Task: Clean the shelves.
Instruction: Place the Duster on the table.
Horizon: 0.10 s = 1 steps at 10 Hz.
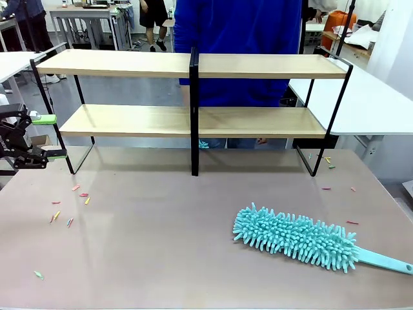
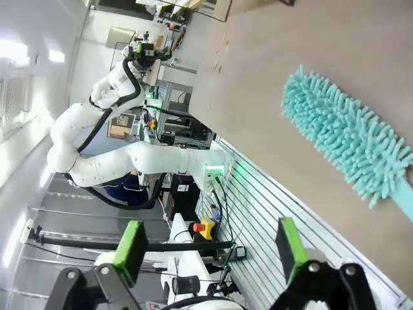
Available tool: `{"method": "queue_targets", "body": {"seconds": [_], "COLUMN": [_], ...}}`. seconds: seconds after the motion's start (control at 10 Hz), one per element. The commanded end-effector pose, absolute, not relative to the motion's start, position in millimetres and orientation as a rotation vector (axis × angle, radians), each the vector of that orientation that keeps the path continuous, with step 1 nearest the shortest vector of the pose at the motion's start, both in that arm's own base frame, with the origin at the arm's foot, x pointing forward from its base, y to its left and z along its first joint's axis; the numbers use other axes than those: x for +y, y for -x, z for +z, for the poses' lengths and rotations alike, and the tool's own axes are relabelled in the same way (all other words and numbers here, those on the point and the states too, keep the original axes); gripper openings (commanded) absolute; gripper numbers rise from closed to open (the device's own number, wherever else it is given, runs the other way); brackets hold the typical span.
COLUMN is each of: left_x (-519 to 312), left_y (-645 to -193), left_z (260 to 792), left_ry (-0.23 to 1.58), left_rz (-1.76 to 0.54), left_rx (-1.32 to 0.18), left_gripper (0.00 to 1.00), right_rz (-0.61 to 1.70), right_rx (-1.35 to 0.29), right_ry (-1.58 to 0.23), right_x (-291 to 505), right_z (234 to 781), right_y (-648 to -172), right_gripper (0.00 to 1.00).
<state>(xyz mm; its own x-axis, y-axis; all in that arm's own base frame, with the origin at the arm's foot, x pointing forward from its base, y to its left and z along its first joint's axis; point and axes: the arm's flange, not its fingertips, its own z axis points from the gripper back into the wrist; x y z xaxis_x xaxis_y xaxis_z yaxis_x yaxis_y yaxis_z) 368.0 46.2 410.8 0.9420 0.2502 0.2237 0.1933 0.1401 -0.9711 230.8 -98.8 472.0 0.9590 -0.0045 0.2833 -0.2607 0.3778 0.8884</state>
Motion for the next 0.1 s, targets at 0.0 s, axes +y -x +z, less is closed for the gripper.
{"method": "queue_targets", "body": {"seconds": [0.0], "left_x": [45.4], "left_y": [-370.1], "left_z": [411.4], "left_ry": [1.463], "left_rz": [0.031], "left_rx": [-0.397], "left_gripper": [1.00], "right_rz": [0.183], "right_rx": [-0.255], "right_ry": [-1.177], "right_x": [-103.8], "right_z": [469.7], "right_y": [-227.5], "right_gripper": [1.00]}}
